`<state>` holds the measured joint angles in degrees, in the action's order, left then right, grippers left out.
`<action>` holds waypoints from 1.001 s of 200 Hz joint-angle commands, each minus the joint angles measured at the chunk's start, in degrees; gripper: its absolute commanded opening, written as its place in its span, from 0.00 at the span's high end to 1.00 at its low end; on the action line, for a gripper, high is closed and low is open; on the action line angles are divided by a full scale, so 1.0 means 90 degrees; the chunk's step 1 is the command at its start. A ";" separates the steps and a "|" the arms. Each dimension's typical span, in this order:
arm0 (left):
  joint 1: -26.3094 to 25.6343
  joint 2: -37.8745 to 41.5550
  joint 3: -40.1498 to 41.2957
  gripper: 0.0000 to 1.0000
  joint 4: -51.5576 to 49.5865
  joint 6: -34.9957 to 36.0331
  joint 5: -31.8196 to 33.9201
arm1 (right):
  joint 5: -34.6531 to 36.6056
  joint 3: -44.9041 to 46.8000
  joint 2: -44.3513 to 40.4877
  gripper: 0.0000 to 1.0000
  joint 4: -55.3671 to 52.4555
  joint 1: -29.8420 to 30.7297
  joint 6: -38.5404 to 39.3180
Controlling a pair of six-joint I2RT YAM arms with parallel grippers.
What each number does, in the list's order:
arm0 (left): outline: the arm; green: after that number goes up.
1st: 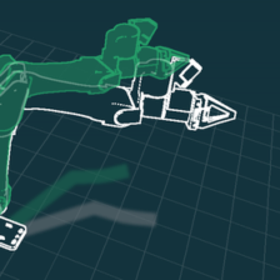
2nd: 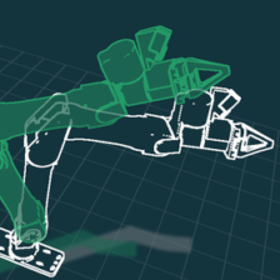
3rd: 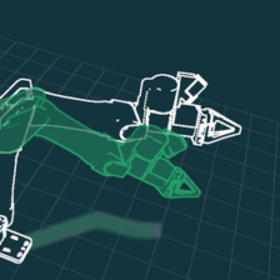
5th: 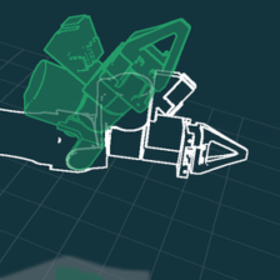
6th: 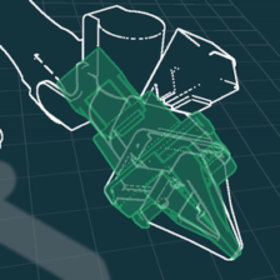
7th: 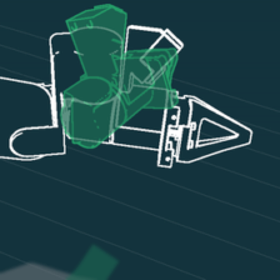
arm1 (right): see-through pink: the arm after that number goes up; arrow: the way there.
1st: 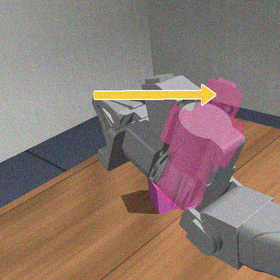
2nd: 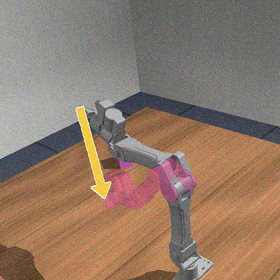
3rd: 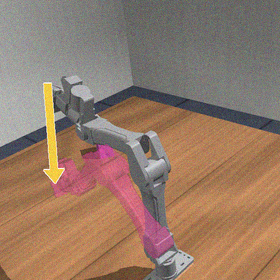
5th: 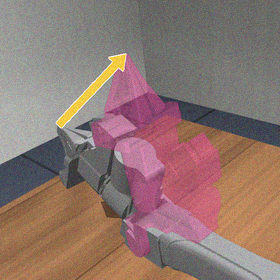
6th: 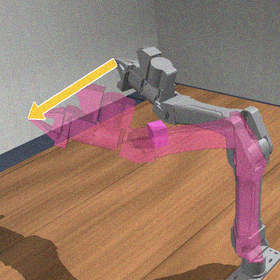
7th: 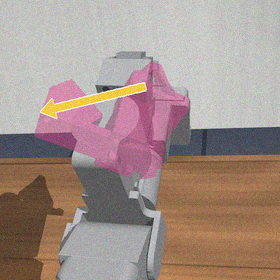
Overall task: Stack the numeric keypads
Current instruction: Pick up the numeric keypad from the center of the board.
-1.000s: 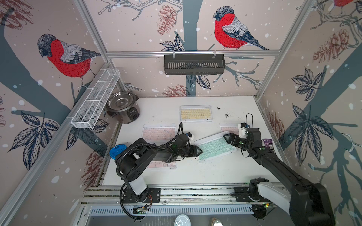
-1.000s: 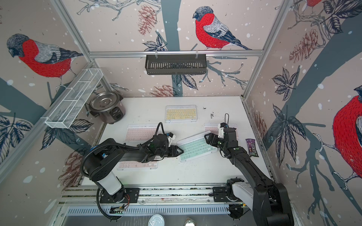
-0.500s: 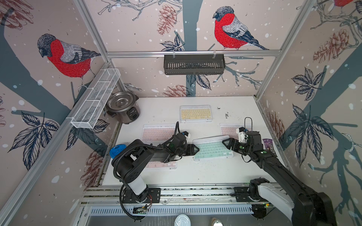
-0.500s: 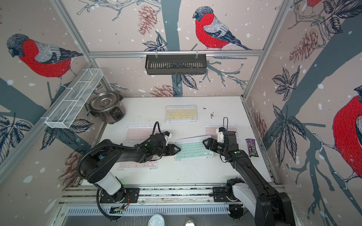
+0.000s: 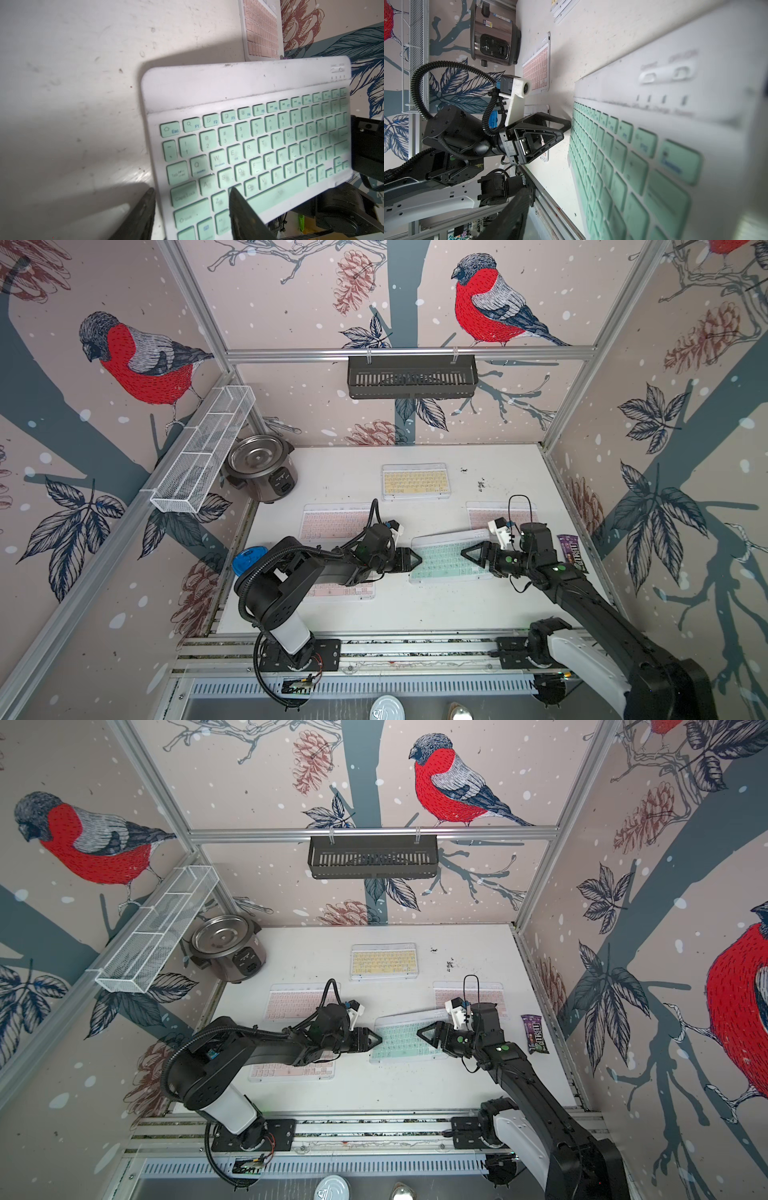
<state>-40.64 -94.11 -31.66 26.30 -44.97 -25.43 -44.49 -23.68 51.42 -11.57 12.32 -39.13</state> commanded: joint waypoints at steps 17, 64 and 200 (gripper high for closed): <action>0.0220 0.0154 0.0124 0.43 -0.0743 0.0054 0.0197 | 0.0255 -0.0170 0.0075 0.36 -0.0275 0.0018 0.0232; 0.0243 0.0173 0.0119 0.43 -0.0785 0.0084 0.0219 | 0.0436 -0.0287 0.0163 0.44 -0.0527 0.0027 0.0382; 0.0504 0.1524 -0.0390 0.43 -0.1943 0.0348 0.0642 | -0.0062 -0.1064 0.0258 0.93 -0.0512 -0.0151 0.0318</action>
<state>-36.82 -83.18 -33.61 14.20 -43.42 -22.15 -42.09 -30.83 53.12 -19.38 11.73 -35.99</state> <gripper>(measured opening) 0.572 0.076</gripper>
